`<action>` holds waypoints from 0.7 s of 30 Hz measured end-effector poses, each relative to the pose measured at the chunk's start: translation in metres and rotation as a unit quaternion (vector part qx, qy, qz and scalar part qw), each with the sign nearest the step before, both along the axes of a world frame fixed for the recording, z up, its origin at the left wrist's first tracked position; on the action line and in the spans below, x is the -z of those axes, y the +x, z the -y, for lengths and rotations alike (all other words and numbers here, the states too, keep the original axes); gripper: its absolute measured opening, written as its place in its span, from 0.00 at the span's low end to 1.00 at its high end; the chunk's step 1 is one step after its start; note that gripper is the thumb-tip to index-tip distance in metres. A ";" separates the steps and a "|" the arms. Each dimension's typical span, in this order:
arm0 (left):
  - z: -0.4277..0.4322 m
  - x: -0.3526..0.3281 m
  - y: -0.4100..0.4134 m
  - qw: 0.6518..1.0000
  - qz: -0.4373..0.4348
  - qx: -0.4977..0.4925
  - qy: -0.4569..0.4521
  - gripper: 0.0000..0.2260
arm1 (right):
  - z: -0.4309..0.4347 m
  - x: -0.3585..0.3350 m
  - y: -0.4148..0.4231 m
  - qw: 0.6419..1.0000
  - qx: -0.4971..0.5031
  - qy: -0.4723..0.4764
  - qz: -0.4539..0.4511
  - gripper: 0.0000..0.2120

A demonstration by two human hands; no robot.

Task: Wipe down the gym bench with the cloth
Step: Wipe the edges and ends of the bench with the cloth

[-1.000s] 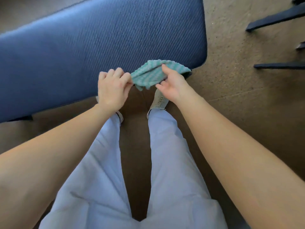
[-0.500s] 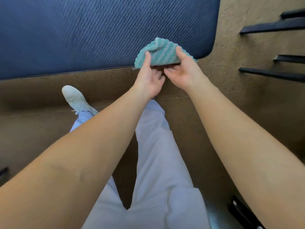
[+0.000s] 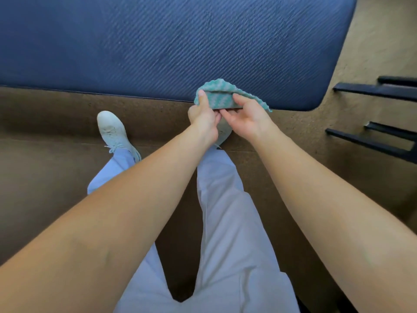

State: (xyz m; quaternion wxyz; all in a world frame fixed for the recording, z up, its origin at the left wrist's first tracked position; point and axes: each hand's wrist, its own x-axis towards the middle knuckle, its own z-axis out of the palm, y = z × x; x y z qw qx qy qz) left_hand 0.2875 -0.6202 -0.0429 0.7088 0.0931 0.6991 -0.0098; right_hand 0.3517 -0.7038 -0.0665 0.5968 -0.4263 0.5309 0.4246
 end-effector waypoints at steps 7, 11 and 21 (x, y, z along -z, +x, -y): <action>-0.080 0.001 -0.064 0.998 -0.027 -0.036 0.045 0.16 | -0.091 -0.009 -0.054 0.999 -0.018 0.015 -0.026 0.18; -0.128 0.000 -0.102 0.997 -0.035 -0.050 0.056 0.17 | -0.142 -0.012 -0.088 0.998 -0.037 0.024 -0.040 0.15; -0.237 0.008 -0.187 0.992 -0.038 -0.099 0.063 0.17 | -0.255 -0.013 -0.165 0.997 -0.076 0.012 -0.027 0.21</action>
